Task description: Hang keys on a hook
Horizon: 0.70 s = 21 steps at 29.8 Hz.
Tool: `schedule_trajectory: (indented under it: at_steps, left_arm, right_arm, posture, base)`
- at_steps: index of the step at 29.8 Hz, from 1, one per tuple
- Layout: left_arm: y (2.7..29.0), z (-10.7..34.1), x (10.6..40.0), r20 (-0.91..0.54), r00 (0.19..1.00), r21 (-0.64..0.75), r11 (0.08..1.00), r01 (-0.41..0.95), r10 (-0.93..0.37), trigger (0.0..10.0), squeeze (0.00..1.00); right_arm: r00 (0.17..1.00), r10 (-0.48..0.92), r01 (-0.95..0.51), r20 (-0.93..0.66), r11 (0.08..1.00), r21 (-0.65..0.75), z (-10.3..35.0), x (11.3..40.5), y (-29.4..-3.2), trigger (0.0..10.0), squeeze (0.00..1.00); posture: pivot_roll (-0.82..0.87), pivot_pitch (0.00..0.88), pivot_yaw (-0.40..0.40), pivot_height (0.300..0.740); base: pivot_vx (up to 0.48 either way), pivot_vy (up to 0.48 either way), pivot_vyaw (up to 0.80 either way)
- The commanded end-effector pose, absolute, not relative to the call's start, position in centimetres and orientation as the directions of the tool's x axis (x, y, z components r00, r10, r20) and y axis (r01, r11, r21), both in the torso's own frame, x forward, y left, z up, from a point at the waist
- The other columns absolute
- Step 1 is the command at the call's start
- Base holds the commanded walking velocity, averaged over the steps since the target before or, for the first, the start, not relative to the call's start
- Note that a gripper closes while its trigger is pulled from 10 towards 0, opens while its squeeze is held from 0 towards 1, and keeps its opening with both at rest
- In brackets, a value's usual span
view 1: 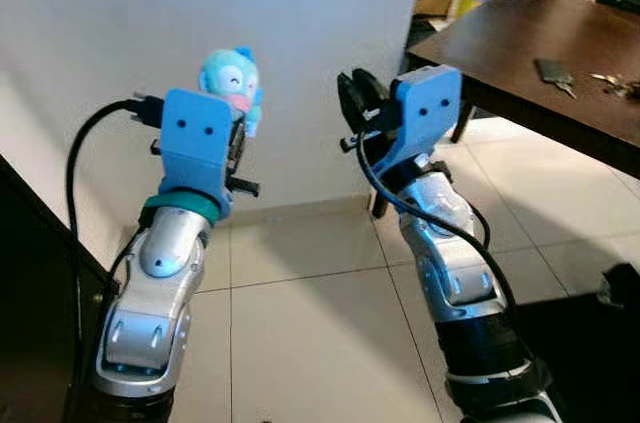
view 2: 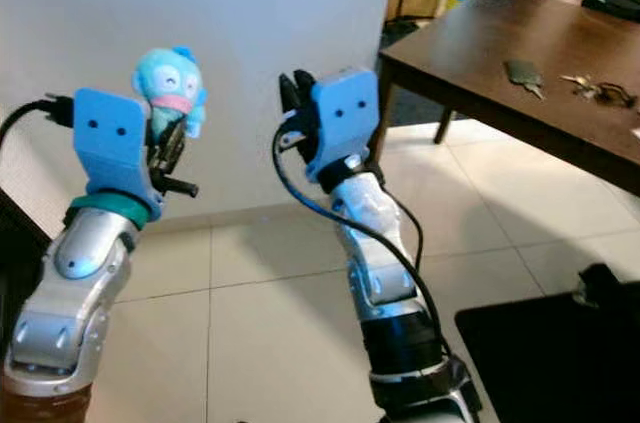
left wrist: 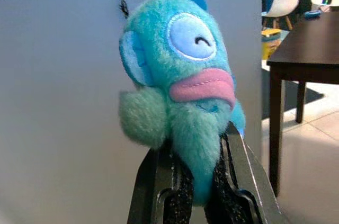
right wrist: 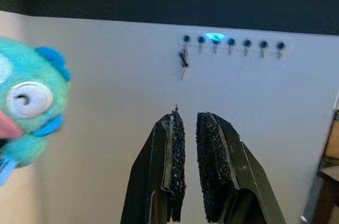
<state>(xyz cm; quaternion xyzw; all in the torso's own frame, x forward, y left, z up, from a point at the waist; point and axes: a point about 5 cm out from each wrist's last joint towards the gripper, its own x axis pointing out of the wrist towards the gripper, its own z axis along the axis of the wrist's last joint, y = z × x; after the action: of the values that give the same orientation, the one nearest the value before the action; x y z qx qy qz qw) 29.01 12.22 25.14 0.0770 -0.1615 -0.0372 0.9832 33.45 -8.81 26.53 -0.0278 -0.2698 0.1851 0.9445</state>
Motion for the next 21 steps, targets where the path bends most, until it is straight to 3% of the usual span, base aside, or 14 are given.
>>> schedule_trajectory:
  at_steps: [1, 21]
  left_arm:
    - [12.23, 25.23, 29.16, 0.319, 0.943, 0.178, 0.983, 0.044, -0.1, 10.0, 0.0]
    - [11.89, 25.39, 29.36, 0.33, 0.938, 0.177, 0.983, 0.053, -0.11, 10.0, 0.0]
  right_arm:
    - [0.798, 0.336, -0.318, 0.501, 0.94, -0.125, 26.58, 33.6, -9.32, 10.0, 0.0]
    - [0.809, 0.316, -0.299, 0.496, 0.947, -0.114, 26.37, 33.74, -9.85, 10.0, 0.0]
  posture:
    - [-0.03, 0.046, 0.082, 0.74]
    - [-0.03, 0.052, 0.082, 0.74]
  base:
    - [0.45, 0.0, 0.0]
    - [0.45, 0.0, 0.0]
